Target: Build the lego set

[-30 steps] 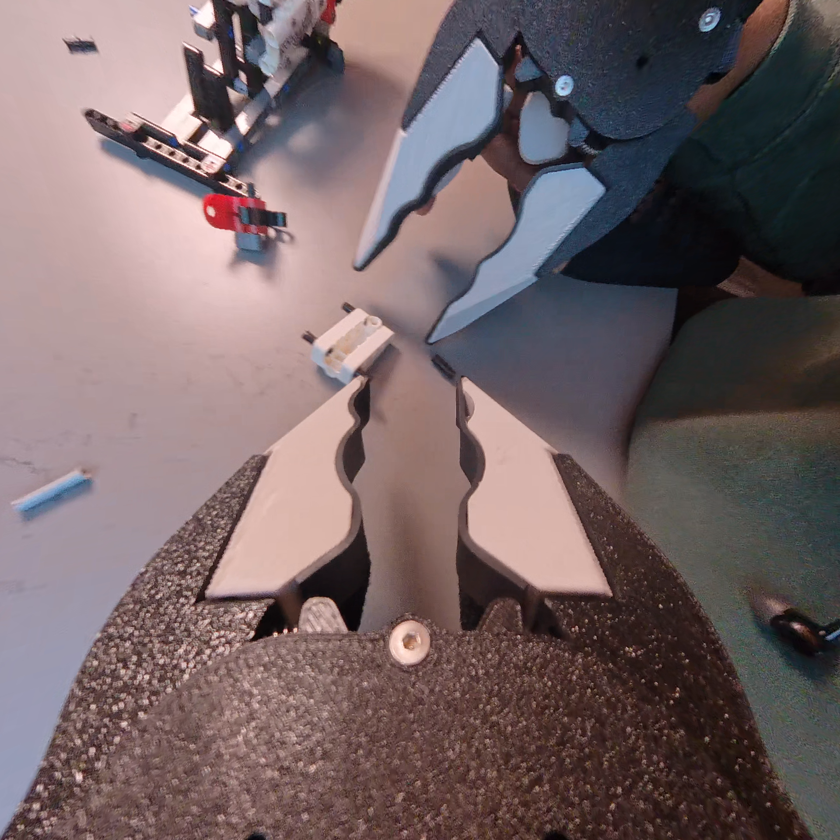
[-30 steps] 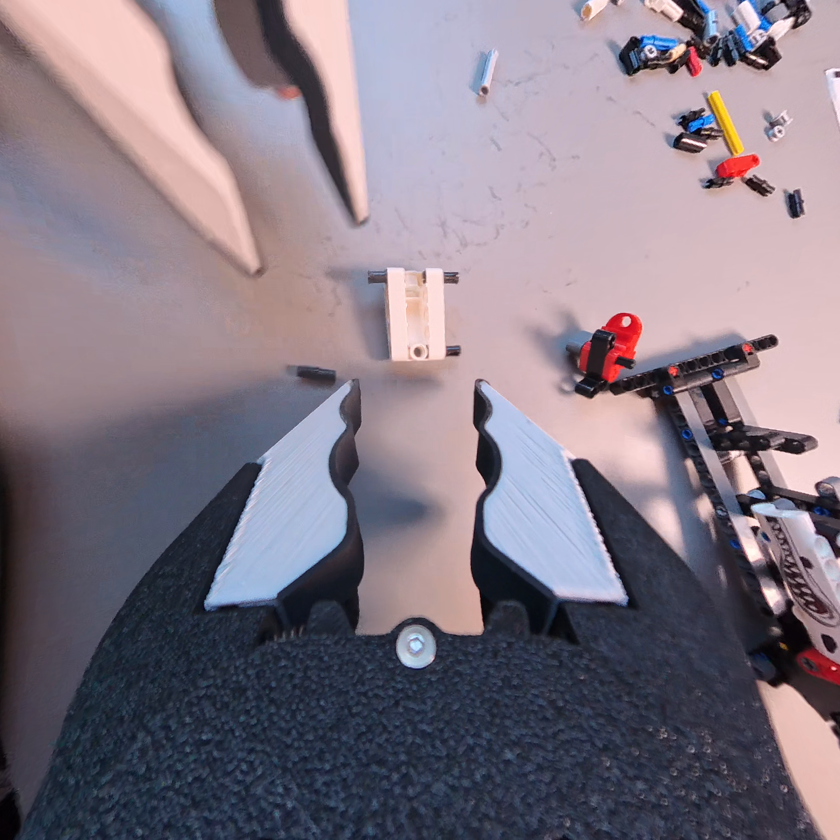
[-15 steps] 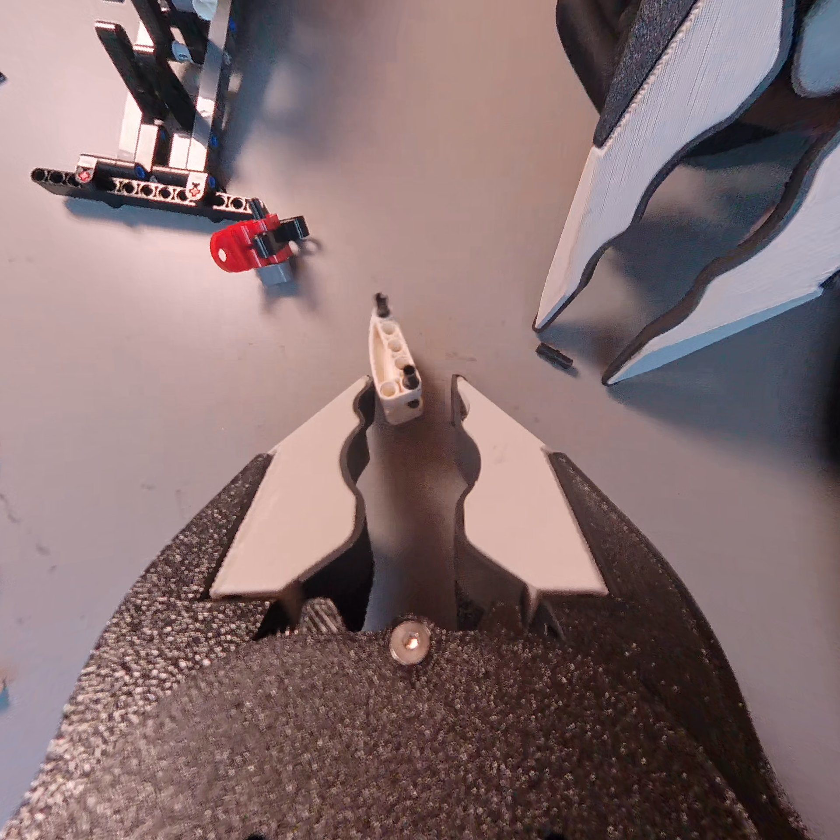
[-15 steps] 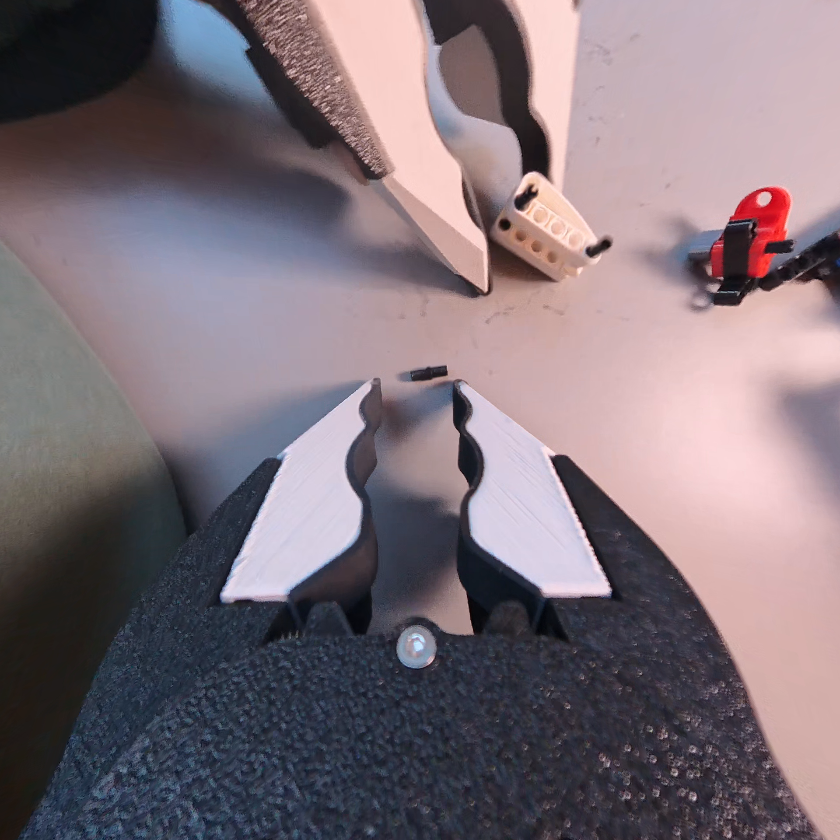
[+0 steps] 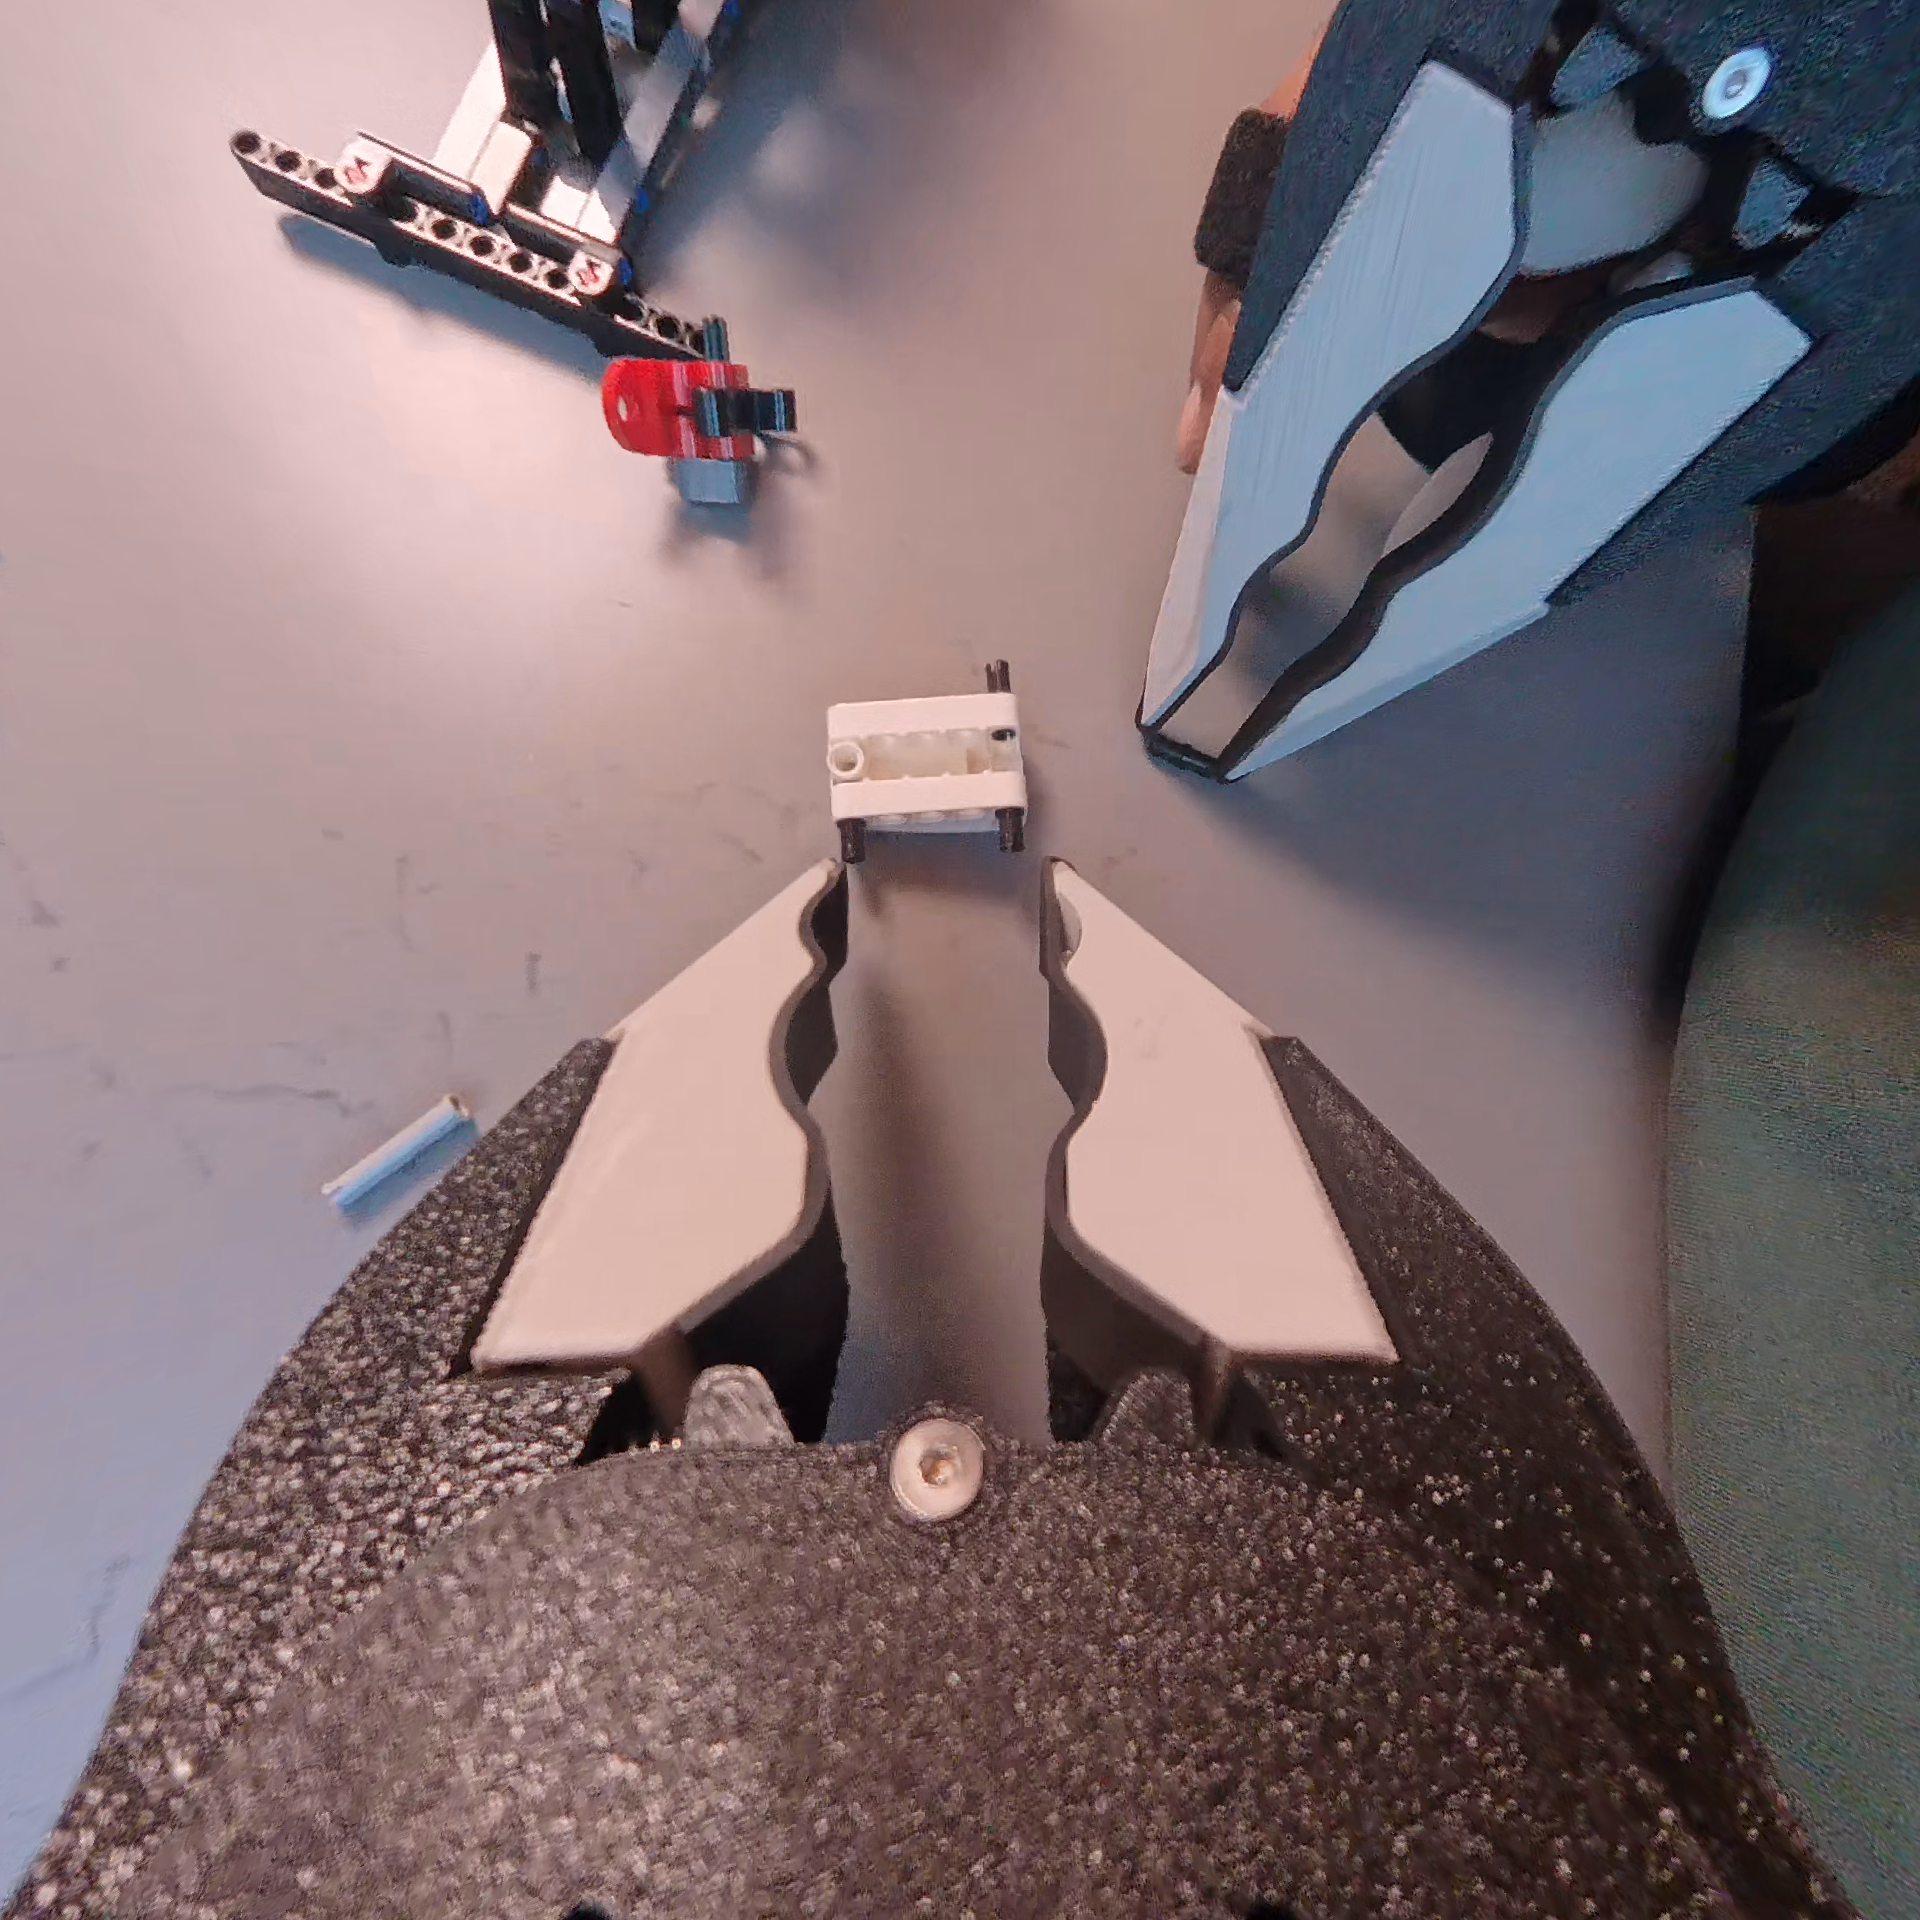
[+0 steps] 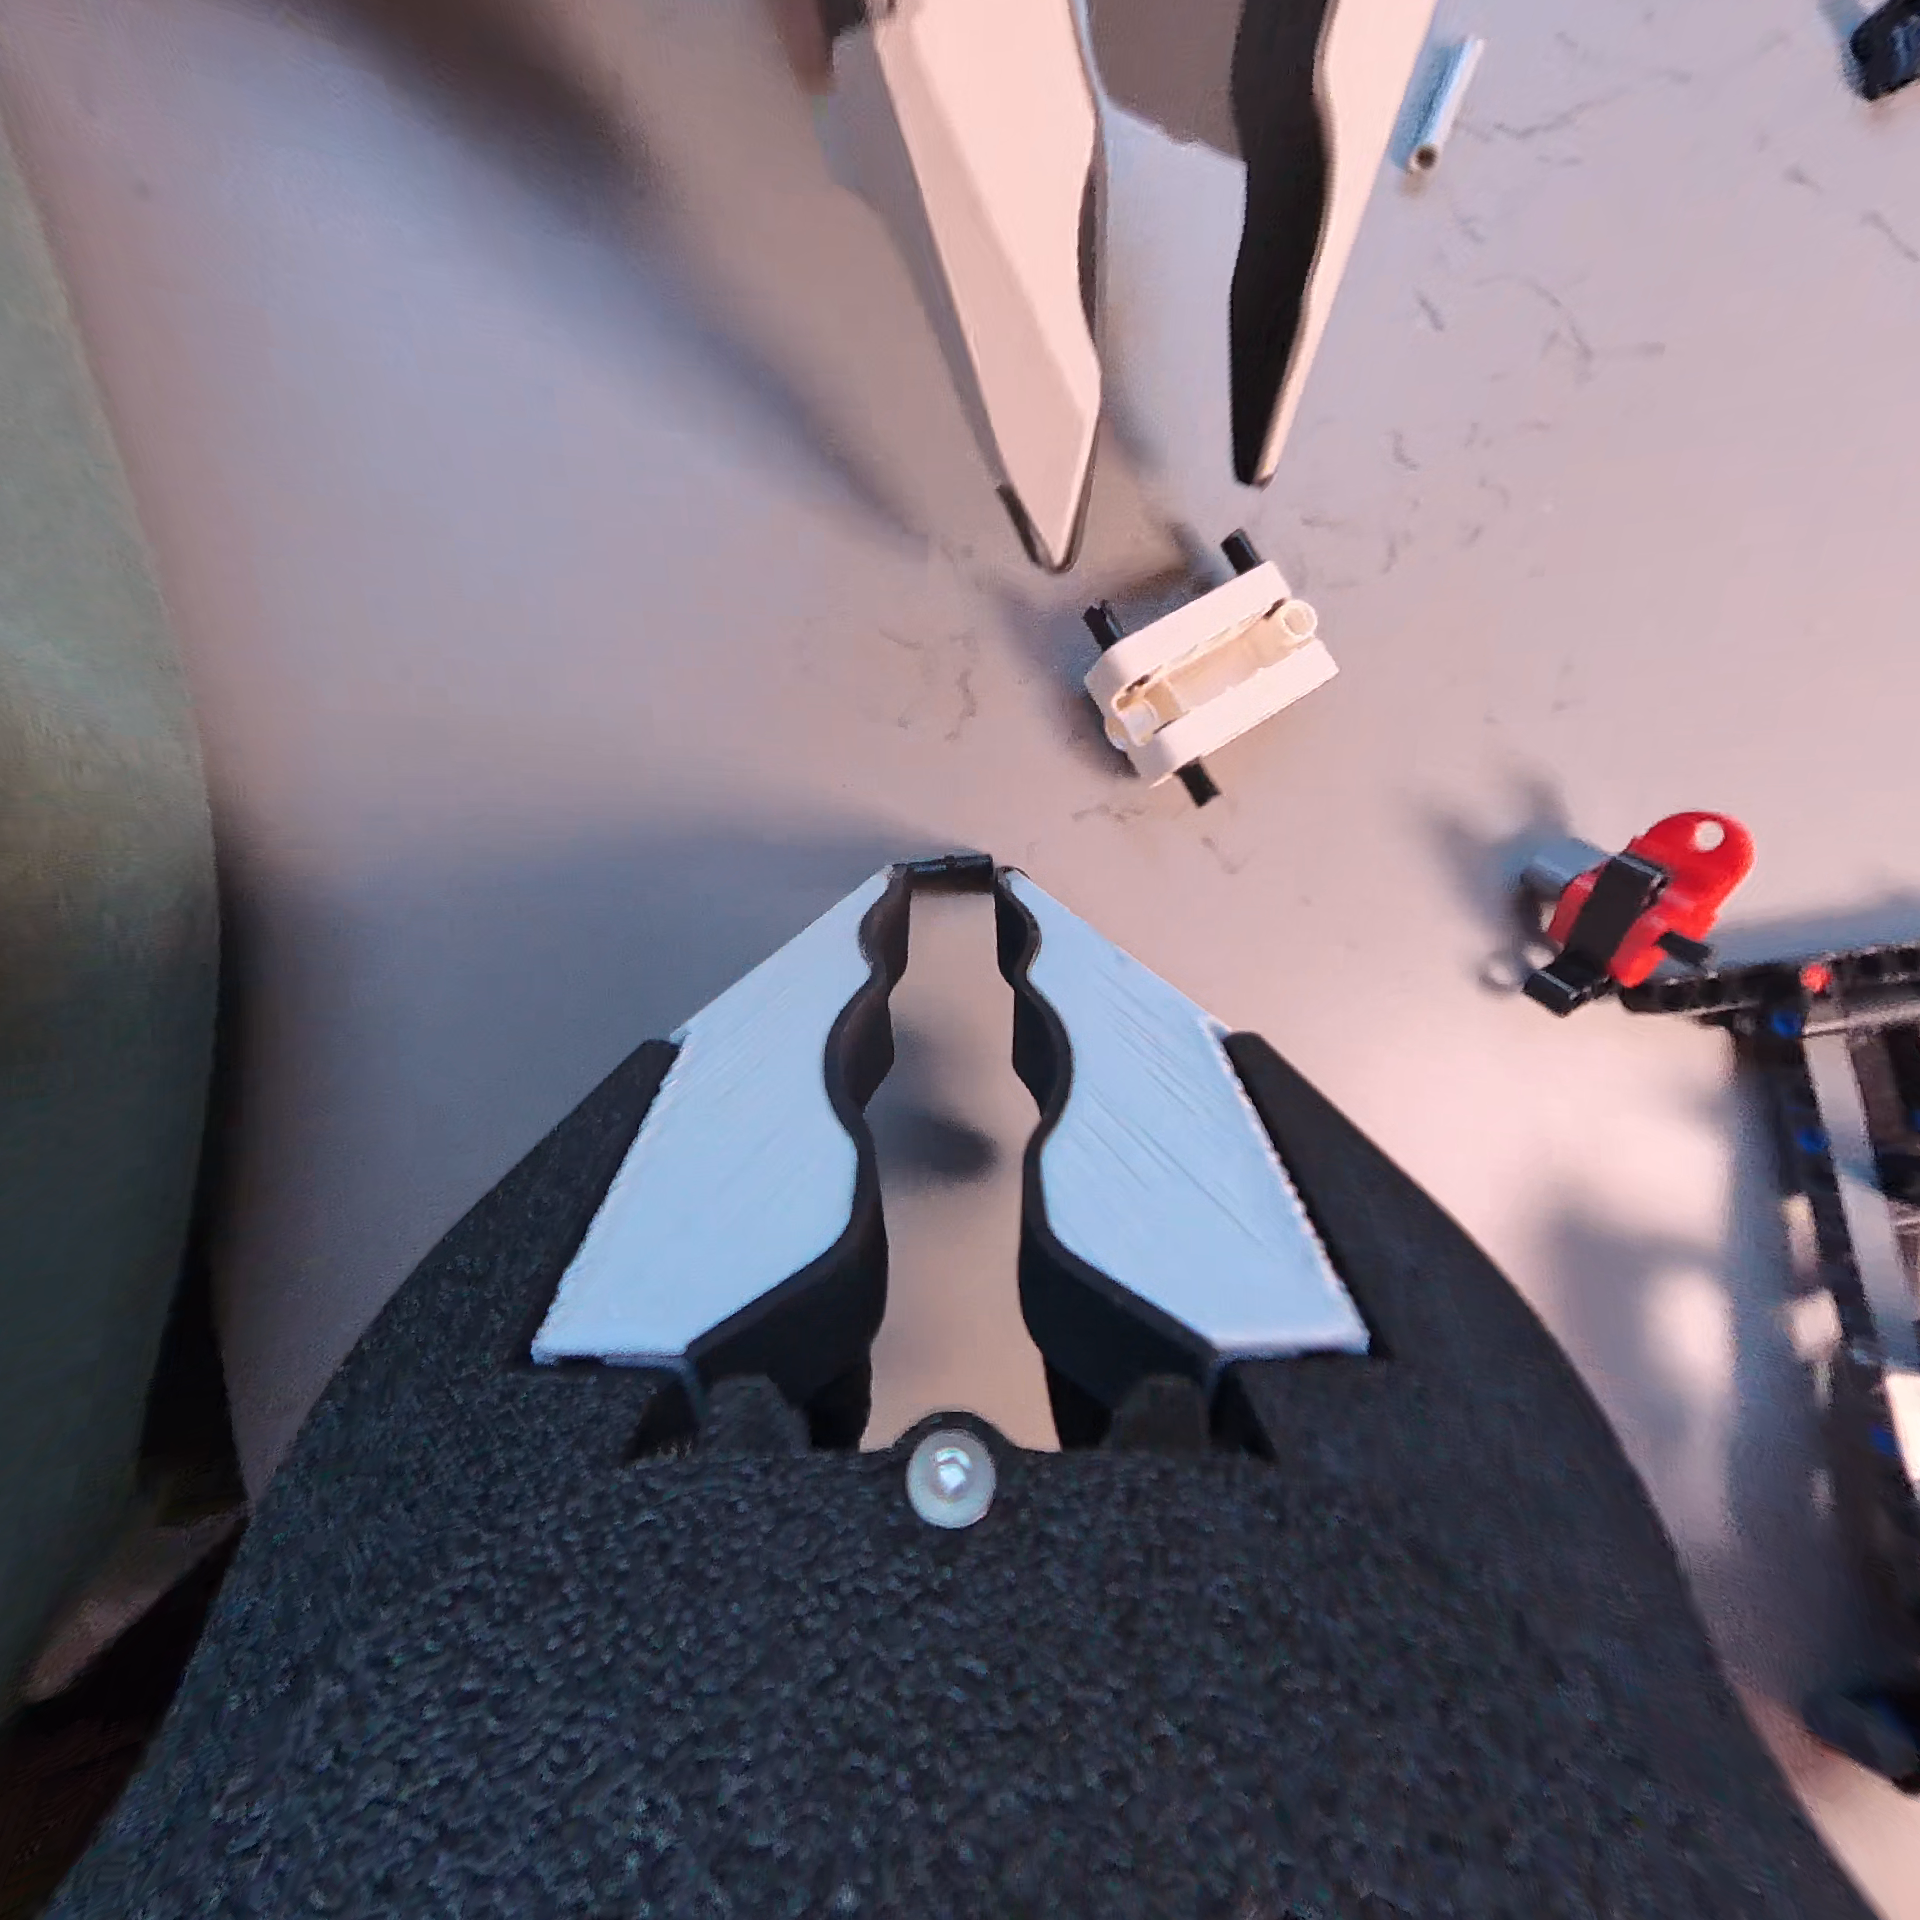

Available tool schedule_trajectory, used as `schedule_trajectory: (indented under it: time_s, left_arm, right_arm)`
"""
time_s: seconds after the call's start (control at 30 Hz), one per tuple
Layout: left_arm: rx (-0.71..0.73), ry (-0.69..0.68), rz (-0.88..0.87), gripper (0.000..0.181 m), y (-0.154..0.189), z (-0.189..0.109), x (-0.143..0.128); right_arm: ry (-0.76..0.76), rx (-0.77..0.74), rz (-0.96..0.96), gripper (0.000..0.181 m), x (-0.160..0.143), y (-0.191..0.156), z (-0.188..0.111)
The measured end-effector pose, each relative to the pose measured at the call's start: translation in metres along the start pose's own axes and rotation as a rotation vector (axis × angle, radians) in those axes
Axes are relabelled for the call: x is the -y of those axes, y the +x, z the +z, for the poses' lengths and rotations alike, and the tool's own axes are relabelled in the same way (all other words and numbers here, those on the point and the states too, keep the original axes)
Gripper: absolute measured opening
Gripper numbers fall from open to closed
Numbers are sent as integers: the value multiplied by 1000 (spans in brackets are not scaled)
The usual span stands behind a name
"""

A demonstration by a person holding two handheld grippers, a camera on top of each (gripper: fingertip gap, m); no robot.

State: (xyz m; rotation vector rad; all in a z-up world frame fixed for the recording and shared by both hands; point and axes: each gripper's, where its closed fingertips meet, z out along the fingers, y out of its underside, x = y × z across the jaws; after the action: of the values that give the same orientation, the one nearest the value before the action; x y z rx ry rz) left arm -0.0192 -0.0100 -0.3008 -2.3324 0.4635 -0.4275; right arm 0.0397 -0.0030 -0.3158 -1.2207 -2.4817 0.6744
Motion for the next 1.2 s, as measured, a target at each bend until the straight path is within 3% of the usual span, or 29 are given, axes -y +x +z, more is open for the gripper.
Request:
schedule_trajectory:
  time_s: [0.2,0.37,0.5,0.63,1.0,1.2]
  left_arm:
    - [1,54,29,48,2,1,8]
    - [-16,29,34,61,4,16,9]
    - [-12,8,49,55,3,24,9]
    - [10,3,98,42,-3,25,6]
    - [-32,17,138,52,-2,20,2]
    - [-36,15,102,45,-3,24,6]
  right_arm:
    - [-10,-36,-34,19,-6,16,-4]
    - [51,-51,76,21,-8,12,-13]
    - [73,-87,60,24,-8,9,-6]
    - [101,-22,34,20,-5,10,-3]
    - [159,78,-54,4,1,13,2]
    - [204,29,-63,4,0,44,-4]
